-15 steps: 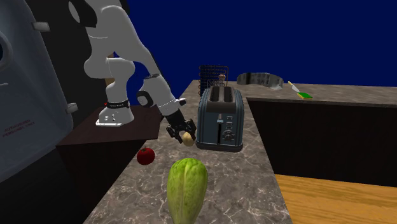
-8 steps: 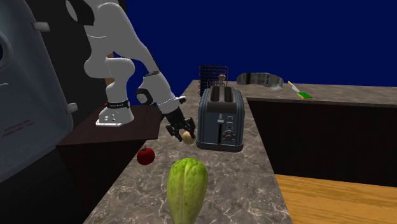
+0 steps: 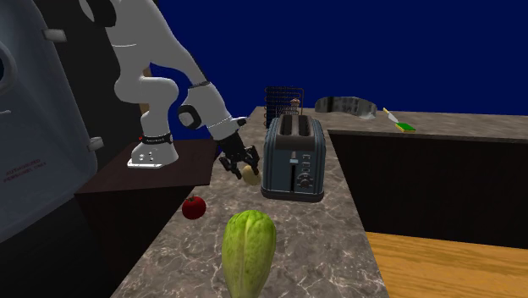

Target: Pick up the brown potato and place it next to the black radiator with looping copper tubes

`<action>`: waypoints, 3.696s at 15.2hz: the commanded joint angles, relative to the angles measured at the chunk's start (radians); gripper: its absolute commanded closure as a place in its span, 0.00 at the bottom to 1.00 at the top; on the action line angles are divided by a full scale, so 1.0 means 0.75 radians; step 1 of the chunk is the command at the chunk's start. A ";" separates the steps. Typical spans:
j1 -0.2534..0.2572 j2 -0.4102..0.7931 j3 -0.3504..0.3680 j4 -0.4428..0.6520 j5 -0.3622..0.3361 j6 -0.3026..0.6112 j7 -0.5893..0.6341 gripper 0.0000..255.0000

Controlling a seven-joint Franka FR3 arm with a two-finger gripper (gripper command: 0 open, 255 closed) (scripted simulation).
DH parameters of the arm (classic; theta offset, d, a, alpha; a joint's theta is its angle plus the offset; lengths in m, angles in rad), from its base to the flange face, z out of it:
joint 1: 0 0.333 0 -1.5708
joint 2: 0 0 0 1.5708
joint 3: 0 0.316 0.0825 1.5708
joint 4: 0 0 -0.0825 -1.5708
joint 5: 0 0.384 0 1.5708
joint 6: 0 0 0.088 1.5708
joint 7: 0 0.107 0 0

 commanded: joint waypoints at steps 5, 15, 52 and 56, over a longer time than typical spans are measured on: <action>-0.427 0.057 0.447 -0.010 0.042 -0.122 -0.016 1.00; -1.173 0.032 1.209 0.004 0.006 -0.333 0.037 1.00; -1.700 -0.388 1.930 0.338 -0.186 -1.128 0.277 1.00; -1.700 -0.404 1.960 0.395 -0.175 -1.202 0.280 1.00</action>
